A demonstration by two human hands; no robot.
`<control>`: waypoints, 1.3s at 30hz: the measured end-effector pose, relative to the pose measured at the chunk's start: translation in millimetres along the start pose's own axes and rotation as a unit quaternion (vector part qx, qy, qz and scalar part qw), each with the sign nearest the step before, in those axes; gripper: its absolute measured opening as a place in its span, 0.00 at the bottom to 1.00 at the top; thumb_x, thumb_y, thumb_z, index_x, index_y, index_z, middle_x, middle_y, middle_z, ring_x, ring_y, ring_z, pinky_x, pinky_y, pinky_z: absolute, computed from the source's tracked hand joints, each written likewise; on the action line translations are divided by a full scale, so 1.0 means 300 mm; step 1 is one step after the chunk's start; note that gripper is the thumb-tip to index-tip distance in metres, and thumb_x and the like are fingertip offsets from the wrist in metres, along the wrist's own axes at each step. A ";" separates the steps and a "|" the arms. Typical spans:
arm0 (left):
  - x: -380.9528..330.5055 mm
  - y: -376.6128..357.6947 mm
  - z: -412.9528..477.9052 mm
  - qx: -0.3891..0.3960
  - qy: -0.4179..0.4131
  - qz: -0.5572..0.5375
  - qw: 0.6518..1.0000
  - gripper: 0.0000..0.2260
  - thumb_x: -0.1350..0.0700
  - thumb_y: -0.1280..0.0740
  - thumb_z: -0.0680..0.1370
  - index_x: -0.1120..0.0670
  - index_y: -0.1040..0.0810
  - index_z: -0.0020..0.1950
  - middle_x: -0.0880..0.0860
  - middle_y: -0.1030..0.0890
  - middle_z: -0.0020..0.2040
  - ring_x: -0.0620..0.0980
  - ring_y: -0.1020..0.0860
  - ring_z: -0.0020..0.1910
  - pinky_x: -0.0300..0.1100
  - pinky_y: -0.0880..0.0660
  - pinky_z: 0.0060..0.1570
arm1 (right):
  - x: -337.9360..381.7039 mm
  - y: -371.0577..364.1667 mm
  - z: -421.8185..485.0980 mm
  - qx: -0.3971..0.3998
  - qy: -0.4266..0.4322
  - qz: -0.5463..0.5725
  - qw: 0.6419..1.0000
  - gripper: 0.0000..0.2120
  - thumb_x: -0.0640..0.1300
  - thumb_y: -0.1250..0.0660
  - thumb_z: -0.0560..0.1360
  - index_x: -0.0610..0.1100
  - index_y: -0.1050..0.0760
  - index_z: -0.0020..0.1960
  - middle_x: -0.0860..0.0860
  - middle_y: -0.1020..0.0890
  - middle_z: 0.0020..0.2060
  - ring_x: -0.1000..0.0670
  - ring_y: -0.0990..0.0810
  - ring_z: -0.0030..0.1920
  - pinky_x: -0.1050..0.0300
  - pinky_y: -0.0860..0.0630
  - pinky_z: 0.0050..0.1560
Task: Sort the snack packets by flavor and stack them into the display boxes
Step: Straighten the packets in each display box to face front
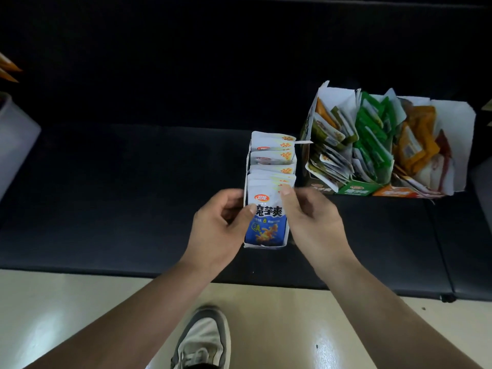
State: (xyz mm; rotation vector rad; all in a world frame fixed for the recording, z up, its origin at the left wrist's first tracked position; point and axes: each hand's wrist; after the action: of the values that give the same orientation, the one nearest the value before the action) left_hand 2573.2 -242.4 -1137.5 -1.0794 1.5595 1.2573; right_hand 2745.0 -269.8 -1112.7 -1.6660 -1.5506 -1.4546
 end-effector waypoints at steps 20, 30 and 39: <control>-0.138 -0.056 0.331 -0.012 0.164 0.015 0.986 0.12 0.54 0.37 0.85 0.57 0.15 0.51 0.54 0.12 0.45 0.48 0.13 0.37 0.45 0.16 0.33 | -0.081 0.146 0.018 -0.097 0.190 -0.185 0.959 0.22 0.47 0.32 0.80 0.50 0.25 0.73 0.55 0.20 0.64 0.51 0.23 0.67 0.49 0.23 0.65; -0.121 -0.029 0.245 -0.040 0.062 0.003 0.997 0.15 0.59 0.41 0.84 0.46 0.19 0.62 0.44 0.14 0.53 0.45 0.16 0.53 0.52 0.15 0.50 | -0.084 0.169 0.047 -0.058 0.199 -0.298 0.932 0.26 0.57 0.39 0.82 0.49 0.31 0.78 0.54 0.25 0.70 0.48 0.33 0.75 0.54 0.34 0.72; -0.087 -0.065 0.264 0.088 -0.009 -0.044 0.995 0.25 0.57 0.32 0.84 0.43 0.33 0.79 0.38 0.20 0.66 0.35 0.22 0.65 0.40 0.22 0.64 | -0.057 0.171 0.055 -0.045 0.189 -0.319 0.928 0.30 0.62 0.42 0.81 0.50 0.33 0.79 0.57 0.31 0.72 0.51 0.36 0.76 0.53 0.32 0.73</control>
State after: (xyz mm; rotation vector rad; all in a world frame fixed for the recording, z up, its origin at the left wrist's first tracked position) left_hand 2606.3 -163.7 -1129.1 -1.0083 1.5608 1.0470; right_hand 2800.8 -277.6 -1116.8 -0.8511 -1.8972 -2.0411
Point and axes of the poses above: each hand's wrist, its own z-axis towards the middle knuckle, its own y-axis out of the back of the hand, x = y × z
